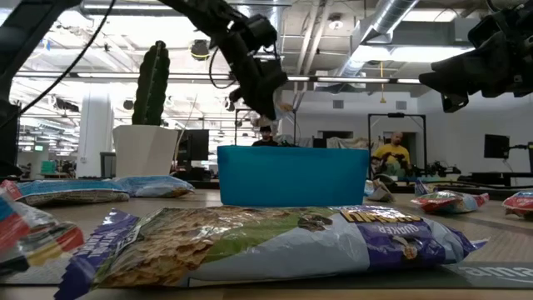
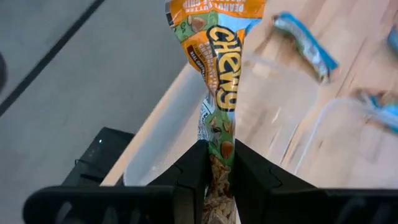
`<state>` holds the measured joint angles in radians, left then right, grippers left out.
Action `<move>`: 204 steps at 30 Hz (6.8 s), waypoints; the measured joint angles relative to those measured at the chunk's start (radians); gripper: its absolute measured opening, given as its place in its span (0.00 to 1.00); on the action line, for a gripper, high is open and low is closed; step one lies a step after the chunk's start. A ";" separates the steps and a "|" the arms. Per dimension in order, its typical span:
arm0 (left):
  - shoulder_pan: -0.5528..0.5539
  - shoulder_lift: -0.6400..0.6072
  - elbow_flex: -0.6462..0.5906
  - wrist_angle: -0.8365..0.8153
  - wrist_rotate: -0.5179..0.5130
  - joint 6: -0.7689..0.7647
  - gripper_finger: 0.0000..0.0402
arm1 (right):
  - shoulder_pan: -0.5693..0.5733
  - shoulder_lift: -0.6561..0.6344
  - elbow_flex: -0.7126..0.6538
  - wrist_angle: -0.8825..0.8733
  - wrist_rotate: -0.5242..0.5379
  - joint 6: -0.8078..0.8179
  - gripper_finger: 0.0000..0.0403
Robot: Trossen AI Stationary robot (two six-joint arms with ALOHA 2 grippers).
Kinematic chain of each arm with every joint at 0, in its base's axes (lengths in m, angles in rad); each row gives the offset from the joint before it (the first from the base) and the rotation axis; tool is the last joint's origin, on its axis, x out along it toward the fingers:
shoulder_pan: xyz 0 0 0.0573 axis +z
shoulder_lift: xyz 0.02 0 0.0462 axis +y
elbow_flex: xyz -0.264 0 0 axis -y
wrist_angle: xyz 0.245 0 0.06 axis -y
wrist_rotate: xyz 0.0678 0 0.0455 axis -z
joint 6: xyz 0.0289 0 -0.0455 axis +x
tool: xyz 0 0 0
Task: Pick and place Granola Bars by type
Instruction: Put the yellow granola bar into the top transparent bin
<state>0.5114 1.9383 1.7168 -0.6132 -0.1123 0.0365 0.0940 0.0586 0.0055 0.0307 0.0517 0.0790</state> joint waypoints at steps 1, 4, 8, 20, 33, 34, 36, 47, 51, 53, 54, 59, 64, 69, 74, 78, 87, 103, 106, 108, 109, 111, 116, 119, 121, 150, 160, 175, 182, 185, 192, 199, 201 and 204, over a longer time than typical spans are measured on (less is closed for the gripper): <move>0.000 0.014 0.000 -0.002 0.000 0.008 0.14 | 0.000 0.000 0.000 0.000 0.000 0.000 0.36; 0.000 0.054 0.000 -0.013 0.000 0.028 0.14 | 0.000 0.000 0.000 0.000 0.000 0.000 0.36; 0.000 0.099 0.000 -0.012 0.000 0.033 0.14 | 0.000 0.000 0.000 0.000 0.000 0.000 0.36; 0.017 0.112 0.000 -0.011 0.022 -0.004 0.16 | 0.000 0.000 0.000 0.000 0.000 0.000 0.36; 0.016 0.105 0.000 -0.036 0.038 -0.028 0.32 | 0.000 0.000 0.000 0.000 0.000 0.000 0.36; 0.016 0.095 0.000 -0.044 0.043 -0.032 0.32 | 0.000 0.000 0.000 0.000 0.000 0.000 0.36; 0.013 0.067 0.000 -0.049 0.064 -0.040 0.32 | 0.000 0.000 0.000 0.000 0.000 0.000 0.36; -0.007 -0.229 -0.176 -0.084 0.117 -0.005 0.32 | 0.000 0.000 0.000 0.000 0.000 0.000 0.36; -0.032 -0.408 -0.395 -0.056 0.117 0.032 0.32 | 0.000 0.000 0.000 0.000 0.000 0.000 0.36; -0.050 -0.505 -0.516 -0.040 0.117 0.045 0.32 | 0.000 0.000 0.000 0.000 0.000 0.000 0.36; -0.060 -0.552 -0.572 -0.041 0.117 0.053 0.32 | 0.000 0.000 0.000 0.000 0.000 0.000 0.36; -0.109 -0.721 -0.772 -0.113 0.117 0.110 0.32 | 0.000 0.000 0.000 0.000 0.000 0.000 0.36; -0.141 -0.756 -0.847 -0.203 0.089 0.186 0.32 | 0.000 0.000 0.000 0.000 0.000 0.000 0.36; -0.152 -0.737 -0.894 -0.189 0.034 0.303 0.33 | 0.000 0.000 0.000 0.000 0.000 0.000 0.36; -0.153 -0.684 -0.920 -0.143 0.027 0.344 0.36 | 0.000 0.000 0.000 0.000 0.000 0.000 0.36; -0.153 -0.630 -0.922 -0.085 0.023 0.346 0.42 | 0.000 0.000 0.000 0.000 0.000 0.000 0.36; -0.152 -0.479 -0.923 -0.002 -0.001 0.398 0.50 | 0.000 0.000 0.000 0.000 0.000 0.000 0.36; -0.101 -0.394 -0.923 0.039 -0.033 0.426 0.50 | 0.000 0.000 0.000 0.004 0.000 0.000 0.36; -0.101 -0.369 -0.923 0.047 -0.031 0.422 0.47 | 0.000 0.000 0.000 0.002 -0.001 0.000 0.36; -0.101 -0.365 -0.923 0.053 -0.031 0.419 0.45 | 0.000 0.000 0.000 0.000 0.000 0.000 0.36; -0.101 -0.365 -0.923 0.053 -0.031 0.419 0.43 | 0.000 0.000 0.000 -0.001 -0.001 0.000 0.36; -0.102 -0.365 -0.923 0.055 -0.030 0.418 0.39 | 0.000 0.000 0.000 0.000 0.000 0.000 0.36; -0.099 -0.365 -0.923 0.056 -0.032 0.408 0.28 | 0.000 0.000 0.000 0.000 0.000 0.000 0.36; -0.099 -0.365 -0.923 0.056 -0.032 0.379 0.21 | 0.000 0.000 0.000 0.000 0.000 0.000 0.36; -0.099 -0.365 -0.923 0.056 -0.032 0.362 0.17 | 0.000 0.000 0.000 0.000 0.000 0.000 0.36; -0.061 -0.814 -0.923 0.339 0.009 -0.143 0.07 | 0.000 0.000 0.000 0.000 0.000 0.000 0.36; -0.022 -0.662 -0.767 0.468 0.026 -0.119 0.07 | 0.000 0.000 0.000 0.000 0.000 0.000 0.36; 0.014 -0.066 0.016 0.106 0.056 -0.003 0.07 | 0.000 0.000 0.000 0.000 0.000 0.000 0.36; 0.016 0.159 0.273 -0.150 0.057 -0.002 0.07 | 0.000 0.000 0.000 0.000 0.000 0.000 0.36; 0.016 0.209 0.299 -0.162 0.060 -0.002 0.07 | 0.000 0.000 0.000 0.000 0.000 0.000 0.36; 0.014 0.246 0.297 -0.165 0.056 -0.024 0.08 | 0.000 0.000 0.000 0.000 0.000 0.000 0.36; 0.016 0.245 0.295 -0.167 0.063 -0.011 0.19 | 0.000 0.000 0.000 0.000 0.000 0.000 0.36; 0.016 0.245 0.295 -0.177 0.064 -0.017 0.23 | 0.000 0.000 0.000 0.000 0.000 0.000 0.36; 0.016 0.245 0.295 -0.180 0.064 -0.010 0.28 | 0.000 0.000 0.000 0.000 0.000 0.000 0.36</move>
<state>0.5270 2.1834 2.0121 -0.7936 -0.0486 0.0262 0.0937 0.0586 0.0059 0.0305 0.0513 0.0790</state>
